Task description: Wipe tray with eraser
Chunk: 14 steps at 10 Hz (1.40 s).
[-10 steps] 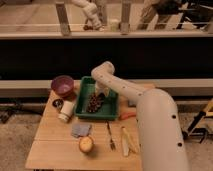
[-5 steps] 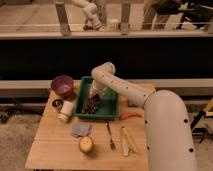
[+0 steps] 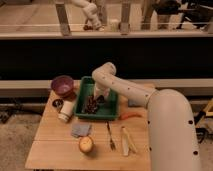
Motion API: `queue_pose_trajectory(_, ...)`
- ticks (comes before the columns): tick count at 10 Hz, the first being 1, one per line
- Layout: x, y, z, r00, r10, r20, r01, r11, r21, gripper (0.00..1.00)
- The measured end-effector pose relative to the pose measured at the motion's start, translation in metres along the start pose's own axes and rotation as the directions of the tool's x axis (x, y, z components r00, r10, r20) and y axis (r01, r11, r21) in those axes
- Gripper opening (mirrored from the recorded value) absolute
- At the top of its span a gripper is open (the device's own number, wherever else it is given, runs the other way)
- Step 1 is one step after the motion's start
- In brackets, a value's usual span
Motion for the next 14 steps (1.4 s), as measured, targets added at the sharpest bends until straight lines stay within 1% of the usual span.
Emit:
queue_pose_trajectory(2,0.003,0.027,0.003,0.996,0.089,0.007,-0.089,0.996,0.002,0.05)
queue_pose_trajectory(3,0.005,0.034,0.006,0.993,0.120,0.012,-0.120,0.993,0.001,0.05)
queue_pose_trajectory(4,0.007,0.036,0.009,0.990,0.139,0.012,-0.139,0.990,0.002,0.05)
queue_pose_trajectory(5,0.012,0.040,0.011,0.987,0.159,0.003,-0.159,0.987,0.000,0.05)
queue_pose_trajectory(6,0.016,0.040,0.014,0.987,0.160,-0.007,-0.160,0.987,-0.004,0.05)
queue_pose_trajectory(8,0.023,0.030,0.018,0.990,0.140,-0.023,-0.140,0.990,-0.008,0.05)
queue_pose_trajectory(9,0.026,0.015,0.020,0.994,0.110,-0.023,-0.110,0.994,0.000,0.05)
queue_pose_trajectory(10,0.027,-0.006,0.021,0.997,0.069,-0.020,-0.068,0.997,0.033,0.05)
queue_pose_trajectory(12,0.024,-0.027,0.017,1.000,-0.011,-0.023,0.013,0.998,0.062,0.05)
queue_pose_trajectory(13,0.020,-0.028,0.016,0.999,-0.028,-0.019,0.029,0.998,0.057,0.05)
queue_pose_trajectory(14,0.015,-0.025,0.014,0.999,-0.048,-0.009,0.048,0.998,0.034,0.05)
